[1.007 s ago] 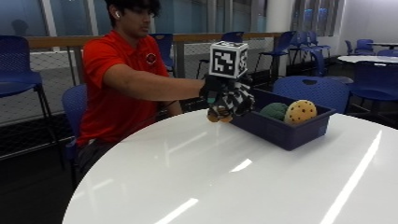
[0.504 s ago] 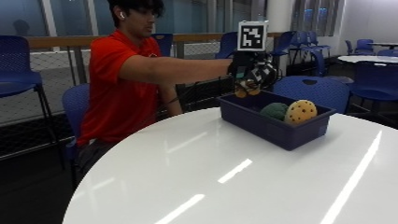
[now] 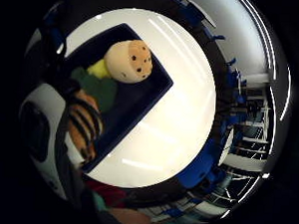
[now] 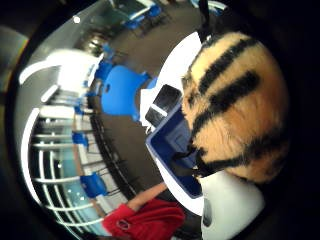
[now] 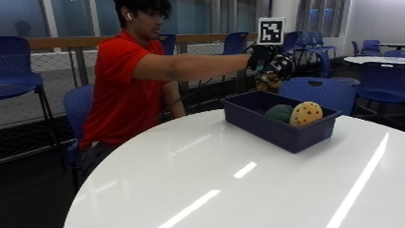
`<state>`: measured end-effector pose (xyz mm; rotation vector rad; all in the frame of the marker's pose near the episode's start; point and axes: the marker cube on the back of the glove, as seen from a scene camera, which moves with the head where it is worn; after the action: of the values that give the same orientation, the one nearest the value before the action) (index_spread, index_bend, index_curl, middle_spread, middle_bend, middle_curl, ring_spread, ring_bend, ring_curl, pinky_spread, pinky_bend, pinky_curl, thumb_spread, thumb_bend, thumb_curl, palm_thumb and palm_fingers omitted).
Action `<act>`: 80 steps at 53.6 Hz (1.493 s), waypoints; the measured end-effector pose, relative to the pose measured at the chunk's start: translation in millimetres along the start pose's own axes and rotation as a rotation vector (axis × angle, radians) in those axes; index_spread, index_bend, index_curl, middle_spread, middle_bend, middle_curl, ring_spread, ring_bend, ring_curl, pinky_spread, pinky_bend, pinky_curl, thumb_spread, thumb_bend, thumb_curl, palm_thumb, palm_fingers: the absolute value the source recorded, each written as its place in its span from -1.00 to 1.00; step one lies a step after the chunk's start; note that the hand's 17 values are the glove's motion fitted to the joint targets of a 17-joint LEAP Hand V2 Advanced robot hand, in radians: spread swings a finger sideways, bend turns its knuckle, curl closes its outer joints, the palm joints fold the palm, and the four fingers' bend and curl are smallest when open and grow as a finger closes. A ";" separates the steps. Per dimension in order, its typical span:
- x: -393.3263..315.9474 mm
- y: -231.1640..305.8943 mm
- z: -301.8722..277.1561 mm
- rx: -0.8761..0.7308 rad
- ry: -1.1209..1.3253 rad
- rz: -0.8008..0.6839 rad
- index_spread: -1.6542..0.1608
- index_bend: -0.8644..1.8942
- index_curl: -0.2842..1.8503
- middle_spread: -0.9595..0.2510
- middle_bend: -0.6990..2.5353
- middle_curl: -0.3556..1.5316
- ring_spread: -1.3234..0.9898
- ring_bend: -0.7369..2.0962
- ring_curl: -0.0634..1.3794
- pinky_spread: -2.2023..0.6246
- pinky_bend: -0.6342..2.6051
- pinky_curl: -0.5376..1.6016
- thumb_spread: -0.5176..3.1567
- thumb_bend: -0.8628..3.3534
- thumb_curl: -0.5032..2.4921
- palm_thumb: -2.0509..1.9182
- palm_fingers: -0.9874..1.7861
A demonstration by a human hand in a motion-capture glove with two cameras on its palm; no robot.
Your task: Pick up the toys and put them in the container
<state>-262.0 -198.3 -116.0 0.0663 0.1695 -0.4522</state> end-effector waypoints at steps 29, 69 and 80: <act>55.1 68.1 26.0 -0.101 -0.051 0.059 0.44 -0.26 -0.51 0.34 -0.49 -0.13 0.09 -0.32 -0.46 0.58 -0.13 -0.20 -0.10 -0.61 -0.34 0.03 -0.40; 184.9 245.5 125.1 -0.126 -0.106 0.430 0.44 -0.26 -0.46 0.44 -0.48 -0.31 0.14 -0.35 -0.48 0.62 -0.18 -0.22 -0.01 -0.60 -0.43 0.04 -0.38; 207.3 269.1 130.4 -0.124 -0.098 0.454 0.44 -0.25 -0.46 0.44 -0.48 -0.32 0.13 -0.36 -0.49 0.62 -0.19 -0.22 -0.02 -0.60 -0.44 0.05 -0.38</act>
<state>59.4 -58.9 -17.6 -0.0391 0.0818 0.0087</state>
